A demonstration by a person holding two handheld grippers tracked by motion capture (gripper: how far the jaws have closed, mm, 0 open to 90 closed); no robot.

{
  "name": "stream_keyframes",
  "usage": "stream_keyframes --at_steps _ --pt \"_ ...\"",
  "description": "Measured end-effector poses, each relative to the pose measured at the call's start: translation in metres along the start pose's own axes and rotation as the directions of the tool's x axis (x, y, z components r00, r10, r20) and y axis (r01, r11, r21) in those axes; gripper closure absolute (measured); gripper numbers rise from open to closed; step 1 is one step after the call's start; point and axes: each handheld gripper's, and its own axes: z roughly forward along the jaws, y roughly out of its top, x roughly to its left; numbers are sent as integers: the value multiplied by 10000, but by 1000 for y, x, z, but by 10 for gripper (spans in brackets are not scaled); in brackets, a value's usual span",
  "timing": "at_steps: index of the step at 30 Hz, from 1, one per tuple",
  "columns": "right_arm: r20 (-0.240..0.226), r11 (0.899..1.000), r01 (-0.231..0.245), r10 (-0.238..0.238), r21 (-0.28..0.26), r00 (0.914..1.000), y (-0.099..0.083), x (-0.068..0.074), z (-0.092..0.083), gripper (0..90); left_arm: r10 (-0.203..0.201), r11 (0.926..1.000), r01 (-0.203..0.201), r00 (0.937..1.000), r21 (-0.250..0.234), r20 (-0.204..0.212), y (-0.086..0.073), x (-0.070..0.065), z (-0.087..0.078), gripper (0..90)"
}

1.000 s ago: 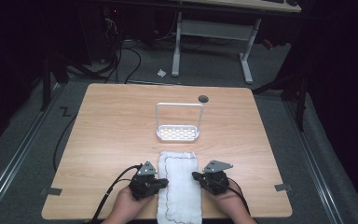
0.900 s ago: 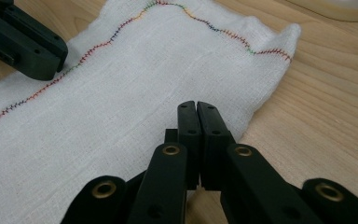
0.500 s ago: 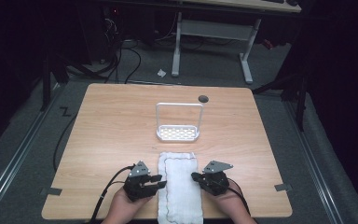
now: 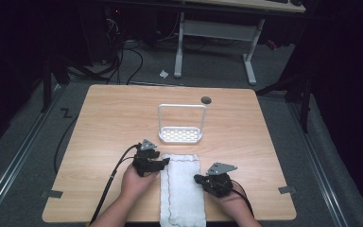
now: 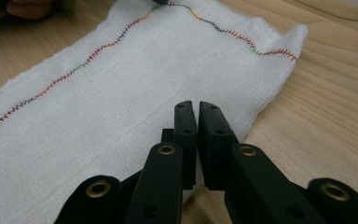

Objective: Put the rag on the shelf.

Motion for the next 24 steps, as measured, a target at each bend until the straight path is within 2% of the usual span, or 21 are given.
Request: stream_keyframes --at_steps 2,3,5,7,9,11,14,17,18,19,20,21,24 --pt "-78 10000 -32 32 -28 10000 0 -1 0 849 -18 10000 18 9999 40 106 0 -3 1 549" --pt "-145 10000 -34 33 -22 9999 0 -1 0 832 89 9999 -89 9999 50 107 -1 -6 2 593" --pt "-150 10000 -27 27 -21 9999 0 0 0 831 427 9991 -426 9990 29 -125 -3 -14 2 603" --pt "-166 10000 -71 71 -26 9998 0 -1 0 825 602 9982 -602 9980 5 -205 -5 -19 3 669" --pt "-257 9998 -190 190 -21 9995 0 -1 0 793 494 9988 -495 9987 -59 -102 -7 -20 3 752" --pt "-215 9999 -101 100 -53 9997 1 0 0 760 324 9994 -323 9994 -84 83 -8 -18 2 800" --pt "61 9992 -221 223 -320 9997 5 -1 -1 711 -51 10000 53 9993 -62 363 -8 -13 2 818" --pt "407 9964 -614 638 -585 9971 14 -7 1 648 44 10000 -42 9997 -88 233 -8 -14 2 821" --pt "769 9927 -955 1011 -740 9919 23 -12 4 608 36 10000 -34 9997 -90 239 -8 -14 2 820" --pt "769 9927 -955 1011 -740 9919 23 -12 4 608 18 10000 -15 9997 -90 260 -8 -14 2 820" --pt "958 9897 -1153 1232 -844 9877 27 -16 5 595 3 10000 -1 9997 -92 263 -8 -14 2 820" --pt "1052 9878 -1287 1376 -877 9849 31 -20 8 583 -1 10000 4 9997 -97 262 -8 -14 2 821" --pt "1353 9869 -1529 1586 -511 9780 40 -29 23 591 -16 10000 18 9996 -95 273 -9 -13 1 820"
